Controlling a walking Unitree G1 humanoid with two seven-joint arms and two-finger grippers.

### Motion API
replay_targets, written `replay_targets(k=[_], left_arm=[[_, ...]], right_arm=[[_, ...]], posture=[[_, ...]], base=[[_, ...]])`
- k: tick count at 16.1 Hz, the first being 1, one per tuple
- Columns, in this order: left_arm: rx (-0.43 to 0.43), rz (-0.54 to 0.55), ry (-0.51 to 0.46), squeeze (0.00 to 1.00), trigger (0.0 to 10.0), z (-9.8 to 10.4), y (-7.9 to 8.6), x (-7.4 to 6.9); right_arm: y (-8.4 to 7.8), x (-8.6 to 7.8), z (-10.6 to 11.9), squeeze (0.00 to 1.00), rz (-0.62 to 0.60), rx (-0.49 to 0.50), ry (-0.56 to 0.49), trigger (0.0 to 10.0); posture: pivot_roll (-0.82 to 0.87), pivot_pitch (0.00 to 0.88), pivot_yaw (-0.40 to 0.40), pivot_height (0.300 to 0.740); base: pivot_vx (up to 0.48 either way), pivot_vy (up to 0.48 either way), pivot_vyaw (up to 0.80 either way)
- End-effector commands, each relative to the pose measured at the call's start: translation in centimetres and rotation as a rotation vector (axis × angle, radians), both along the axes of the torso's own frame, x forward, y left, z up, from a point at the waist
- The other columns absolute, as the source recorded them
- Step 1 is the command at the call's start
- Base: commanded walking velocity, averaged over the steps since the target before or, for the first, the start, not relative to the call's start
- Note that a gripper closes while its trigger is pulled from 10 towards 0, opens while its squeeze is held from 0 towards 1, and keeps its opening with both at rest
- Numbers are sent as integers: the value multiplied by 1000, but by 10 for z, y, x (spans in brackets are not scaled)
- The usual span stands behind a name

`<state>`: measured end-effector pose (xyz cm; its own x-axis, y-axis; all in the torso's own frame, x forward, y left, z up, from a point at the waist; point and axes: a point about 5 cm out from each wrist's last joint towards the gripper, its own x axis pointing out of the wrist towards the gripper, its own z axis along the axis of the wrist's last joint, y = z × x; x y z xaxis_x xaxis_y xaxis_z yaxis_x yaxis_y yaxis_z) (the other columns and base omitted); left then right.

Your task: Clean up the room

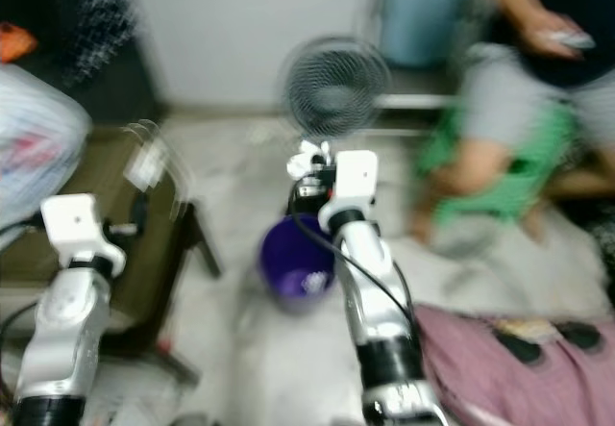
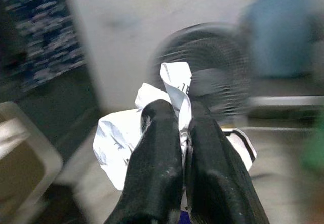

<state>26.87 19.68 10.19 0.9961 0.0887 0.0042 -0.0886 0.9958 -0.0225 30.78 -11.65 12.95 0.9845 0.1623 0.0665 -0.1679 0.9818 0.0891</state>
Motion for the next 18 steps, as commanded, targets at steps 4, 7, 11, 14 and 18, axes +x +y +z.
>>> replay_targets(k=[4,7,11,14,18], left_arm=[[-23,-61,1,0,10000,4,-6,-18],[-32,-66,9,0,10000,4,-9,-20],[-23,-47,4,0,10000,8,-11,-21],[-21,-40,9,0,10000,8,-10,-23],[-15,-46,18,0,10000,7,-6,-25]], right_arm=[[-30,-20,-1,0,-85,-28,31,10000],[-36,-24,-3,0,-97,-47,50,10000],[-29,-17,4,0,-80,-51,48,10000],[-28,-17,4,0,-68,-61,42,10000],[-27,-16,4,0,-70,-49,49,10000]], posture=[[-82,0,6,740],[-83,0,4,740],[-73,0,-7,740],[-68,0,-9,740],[-65,0,-8,740]], base=[[248,0,0],[0,0,0],[0,0,0],[0,0,421],[0,0,800]])
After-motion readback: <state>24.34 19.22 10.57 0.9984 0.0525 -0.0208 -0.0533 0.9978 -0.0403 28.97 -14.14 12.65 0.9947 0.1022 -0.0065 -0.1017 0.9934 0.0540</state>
